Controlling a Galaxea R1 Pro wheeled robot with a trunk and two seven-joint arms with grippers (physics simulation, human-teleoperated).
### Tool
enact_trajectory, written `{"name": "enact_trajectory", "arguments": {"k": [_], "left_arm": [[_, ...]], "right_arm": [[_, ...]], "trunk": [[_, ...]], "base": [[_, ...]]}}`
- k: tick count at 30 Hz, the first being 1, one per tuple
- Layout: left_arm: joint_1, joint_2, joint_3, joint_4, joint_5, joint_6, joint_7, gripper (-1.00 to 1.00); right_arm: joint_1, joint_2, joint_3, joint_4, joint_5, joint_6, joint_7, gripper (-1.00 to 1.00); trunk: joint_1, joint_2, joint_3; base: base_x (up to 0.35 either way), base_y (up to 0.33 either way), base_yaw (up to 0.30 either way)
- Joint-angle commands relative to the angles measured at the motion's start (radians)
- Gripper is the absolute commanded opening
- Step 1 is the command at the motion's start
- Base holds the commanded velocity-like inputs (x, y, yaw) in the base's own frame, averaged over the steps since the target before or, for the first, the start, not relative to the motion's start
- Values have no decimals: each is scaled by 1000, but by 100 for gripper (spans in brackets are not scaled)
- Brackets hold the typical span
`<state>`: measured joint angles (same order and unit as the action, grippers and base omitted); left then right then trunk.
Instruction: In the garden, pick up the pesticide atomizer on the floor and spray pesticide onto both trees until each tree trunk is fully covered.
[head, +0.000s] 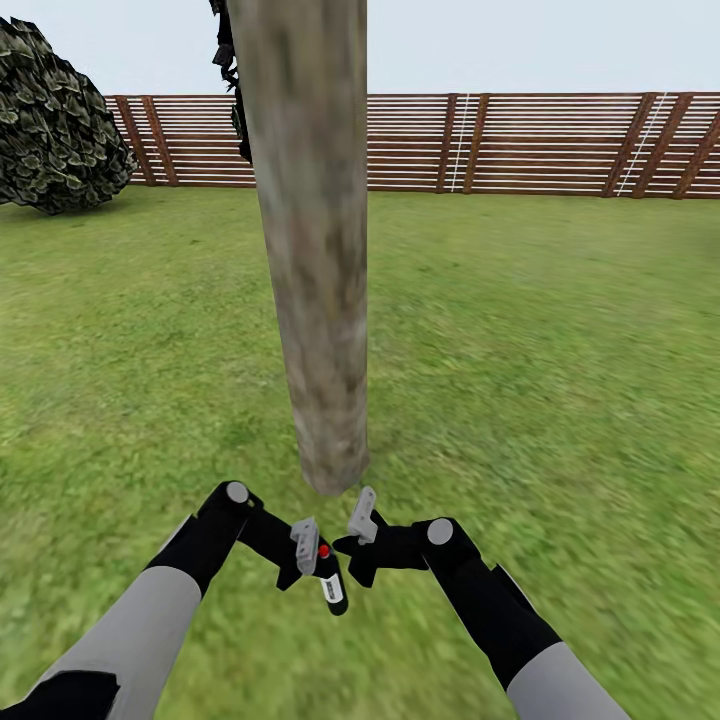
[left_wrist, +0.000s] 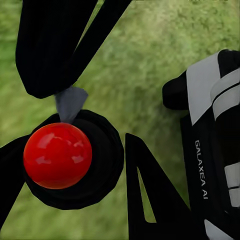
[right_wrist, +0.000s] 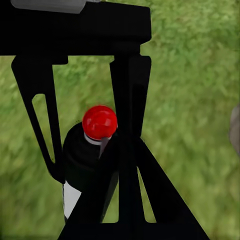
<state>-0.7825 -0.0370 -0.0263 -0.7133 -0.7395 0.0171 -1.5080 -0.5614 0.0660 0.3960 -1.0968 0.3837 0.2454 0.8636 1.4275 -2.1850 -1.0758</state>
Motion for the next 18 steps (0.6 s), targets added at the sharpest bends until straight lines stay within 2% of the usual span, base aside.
{"name": "enact_trajectory", "arguments": {"k": [1, 12, 13, 14, 16, 18], "left_arm": [[0, -2, 0, 0, 0, 0, 0, -100], [-2, -9, 0, 0, 2, 0, 0, -100], [-12, 5, -2, 2, -106, 12, 2, -100], [-16, 6, 2, 3, -148, 15, 3, -100], [-19, 12, 6, 3, -184, 18, 6, -100], [-20, 24, 8, 3, -202, 19, 10, -100]], "right_arm": [[0, 0, 0, 0, 0, 0, 0, -100], [0, 0, 1, 1, 0, 0, 0, -100], [0, 0, 0, 0, 1, 0, 0, -100], [0, -1, -1, 1, 1, 0, 0, -100], [0, -1, -1, 1, 2, 0, 0, -100], [0, -3, -2, 1, 3, 0, 0, -100]], "trunk": [[0, 0, 0], [0, 0, 0], [0, 0, 0], [0, 0, 0], [0, 0, 0], [0, 0, 0]], "base": [[0, 0, 0], [0, 0, 0], [0, 0, 0], [0, 0, 0], [0, 0, 0], [0, 0, 0]]}}
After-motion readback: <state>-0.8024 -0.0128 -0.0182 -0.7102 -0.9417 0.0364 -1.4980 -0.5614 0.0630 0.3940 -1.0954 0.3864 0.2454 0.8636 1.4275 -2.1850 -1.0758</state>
